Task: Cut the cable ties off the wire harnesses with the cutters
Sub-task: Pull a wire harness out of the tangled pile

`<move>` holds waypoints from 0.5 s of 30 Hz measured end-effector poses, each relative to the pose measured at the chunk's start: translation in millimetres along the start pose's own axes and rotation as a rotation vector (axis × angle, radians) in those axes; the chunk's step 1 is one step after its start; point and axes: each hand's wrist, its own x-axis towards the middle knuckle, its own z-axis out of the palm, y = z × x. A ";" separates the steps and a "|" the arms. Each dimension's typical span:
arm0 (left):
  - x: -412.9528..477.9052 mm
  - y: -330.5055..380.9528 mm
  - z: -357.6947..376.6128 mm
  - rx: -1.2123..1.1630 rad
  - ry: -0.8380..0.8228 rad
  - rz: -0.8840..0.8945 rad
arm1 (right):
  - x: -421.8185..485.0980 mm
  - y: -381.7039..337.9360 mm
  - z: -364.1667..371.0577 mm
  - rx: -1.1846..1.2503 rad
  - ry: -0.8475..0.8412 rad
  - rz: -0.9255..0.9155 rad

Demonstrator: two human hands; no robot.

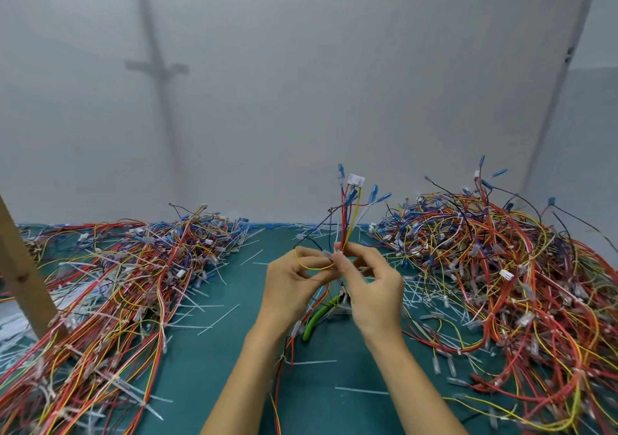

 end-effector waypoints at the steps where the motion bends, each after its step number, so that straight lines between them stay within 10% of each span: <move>1: 0.7 0.2 -2.5 -0.011 -0.031 -0.018 | 1.4 1.1 -0.8 0.051 0.024 0.031; 10: 3.0 10.7 -17.8 -0.232 0.295 0.095 | 8.6 2.4 -8.6 0.282 -0.001 0.268; 15: 2.6 16.3 -14.8 -0.057 0.019 0.007 | 6.6 -1.0 -3.9 0.359 -0.087 0.357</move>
